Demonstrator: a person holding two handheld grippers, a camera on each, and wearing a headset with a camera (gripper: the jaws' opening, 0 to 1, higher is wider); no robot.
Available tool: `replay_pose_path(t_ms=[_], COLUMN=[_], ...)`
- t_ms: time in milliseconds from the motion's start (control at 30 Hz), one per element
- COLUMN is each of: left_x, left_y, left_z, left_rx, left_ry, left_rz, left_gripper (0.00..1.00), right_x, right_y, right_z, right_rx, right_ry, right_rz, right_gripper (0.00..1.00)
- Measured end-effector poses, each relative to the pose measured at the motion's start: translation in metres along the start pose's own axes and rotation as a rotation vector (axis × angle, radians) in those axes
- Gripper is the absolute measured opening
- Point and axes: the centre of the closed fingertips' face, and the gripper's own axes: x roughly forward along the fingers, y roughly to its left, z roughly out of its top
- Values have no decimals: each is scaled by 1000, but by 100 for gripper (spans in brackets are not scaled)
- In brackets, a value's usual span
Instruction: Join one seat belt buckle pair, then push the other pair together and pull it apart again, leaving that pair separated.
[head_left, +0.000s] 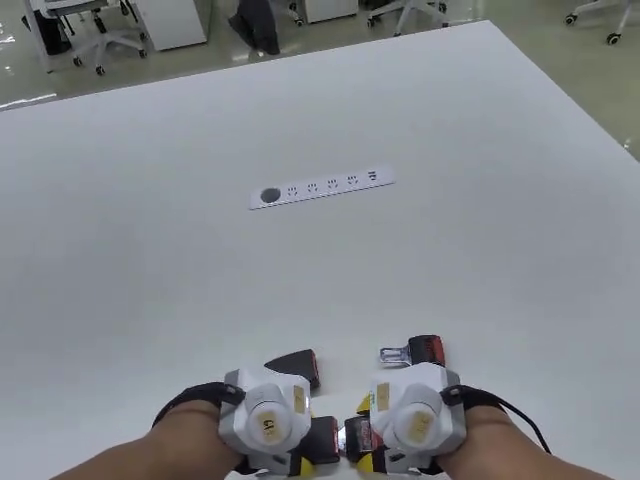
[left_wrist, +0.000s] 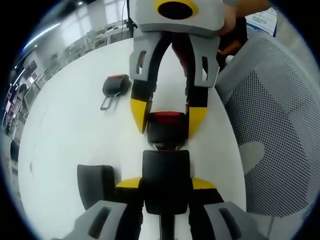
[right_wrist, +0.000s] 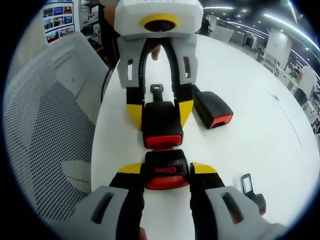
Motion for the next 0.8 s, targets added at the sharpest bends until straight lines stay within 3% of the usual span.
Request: replay_pose_path(t_ms=[300,567,667,733,800], left_x=[-3,-30,-39,-46,-51], left_y=[-2,4,5,9,21], left_z=[-2,8,13,18,18], left_rx=[-2,-92,-109,-93,-91], left_ry=[23,-67,-100,-111,-112], left_rz=[18,49,35,42,65], left_gripper=[38,40,42,43,43], right_x=[-5,-40,-49,-58,-64], right_y=[-1,-10,-16,-25,-39], right_z=[-7,1,3,4,0], right_rx=[9,66,81,71,93], right_ry=[29,-38,-50,-59,-64], right_rz=[1,-40,-54,-80,-105], right_gripper=[37,37,35,36,37])
